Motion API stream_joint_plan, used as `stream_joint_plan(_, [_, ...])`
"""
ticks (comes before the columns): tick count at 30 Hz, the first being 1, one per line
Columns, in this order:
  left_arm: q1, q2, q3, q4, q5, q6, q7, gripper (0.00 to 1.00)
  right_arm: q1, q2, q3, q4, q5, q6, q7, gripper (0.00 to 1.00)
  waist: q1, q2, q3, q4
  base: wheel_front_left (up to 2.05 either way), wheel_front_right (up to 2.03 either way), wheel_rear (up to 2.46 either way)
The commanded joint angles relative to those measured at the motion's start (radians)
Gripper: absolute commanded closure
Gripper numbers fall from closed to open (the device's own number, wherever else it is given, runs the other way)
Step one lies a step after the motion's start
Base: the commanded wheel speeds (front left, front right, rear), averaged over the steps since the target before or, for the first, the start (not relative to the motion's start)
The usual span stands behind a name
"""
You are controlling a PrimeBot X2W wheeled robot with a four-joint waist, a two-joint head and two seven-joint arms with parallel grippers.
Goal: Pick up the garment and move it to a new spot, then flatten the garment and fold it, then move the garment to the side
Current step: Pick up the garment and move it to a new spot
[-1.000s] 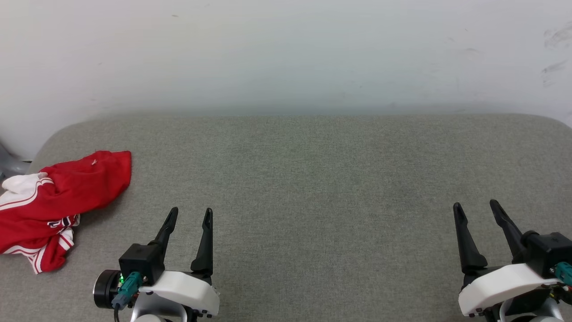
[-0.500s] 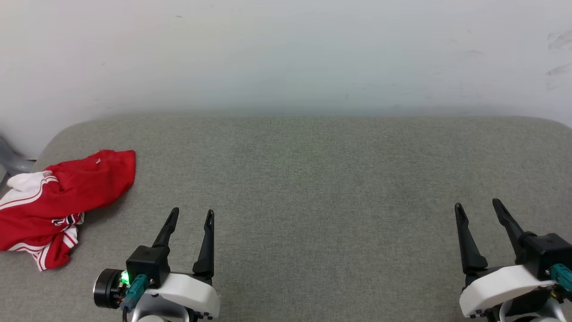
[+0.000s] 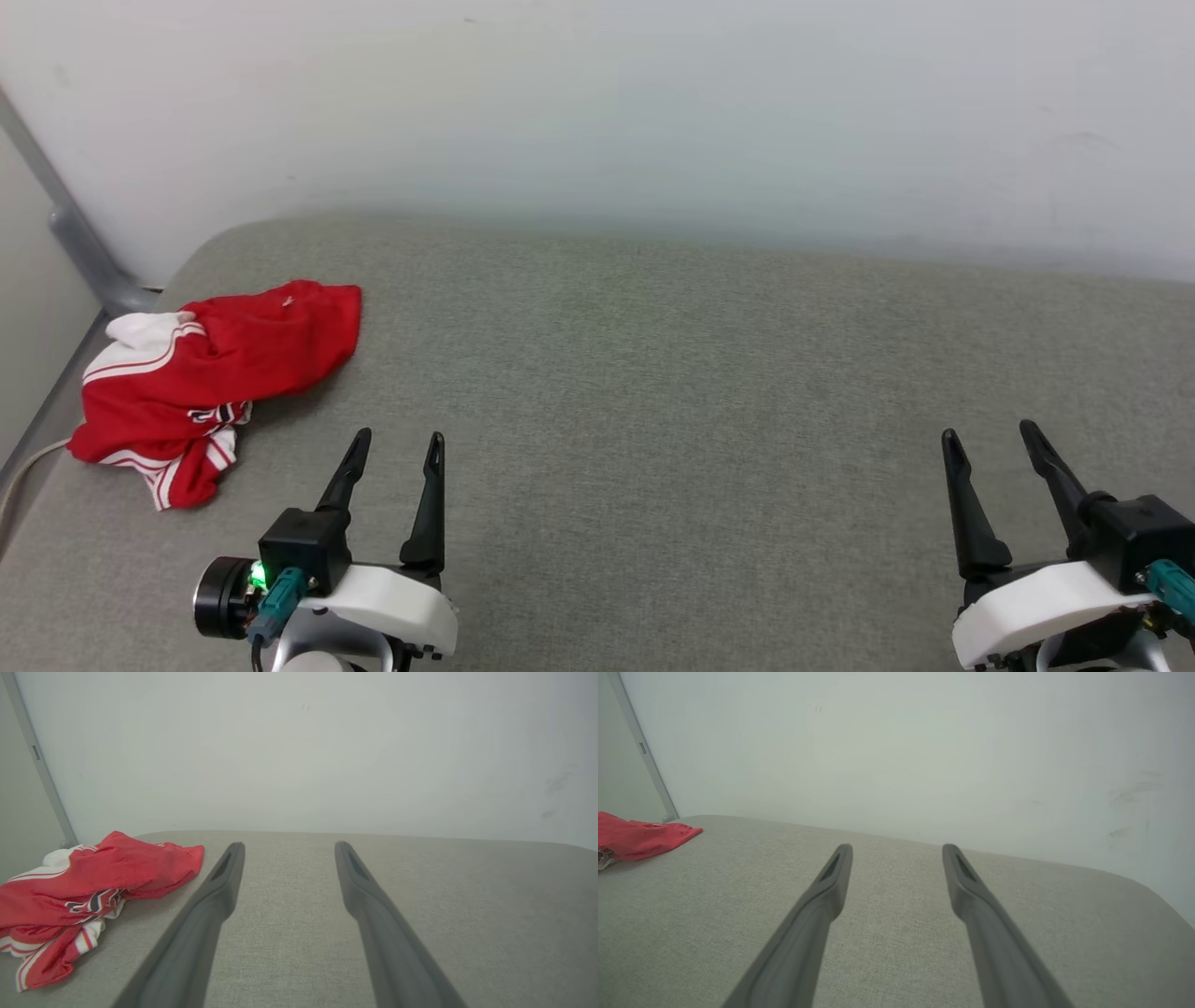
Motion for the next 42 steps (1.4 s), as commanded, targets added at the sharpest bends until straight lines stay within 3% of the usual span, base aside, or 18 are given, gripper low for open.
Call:
stream_joint_plan(1, [-0.013,0.0,0.004,0.003,-0.004,-0.003,-0.003,0.0,-0.001,0.004,0.006,0.002,0.007,-0.001,-0.006,0.0,-0.0001,0.0,0.001,0.032,0.0,0.0,0.0])
stream_joint_plan(24, [-0.026,-0.008,0.057,-0.005,-0.02,-0.026,-0.003,0.0,-0.056,0.003,0.092,0.059,0.057,-0.001,-0.056,0.0,-0.0001,0.0,0.018,0.325,0.0,0.0,0.0])
stream_joint_plan(33, [-0.031,-0.01,0.059,-0.004,-0.027,-0.035,-0.003,0.0,-0.06,0.003,0.09,0.061,0.046,-0.001,-0.064,0.0,-0.0001,0.0,0.026,0.389,0.0,0.0,0.0])
stream_joint_plan(42, [-0.049,-0.01,0.073,0.003,-0.034,-0.042,-0.003,0.0,-0.083,0.003,0.104,0.058,0.025,-0.001,-0.051,0.0,-0.0001,0.0,0.046,0.405,0.0,0.0,0.0])
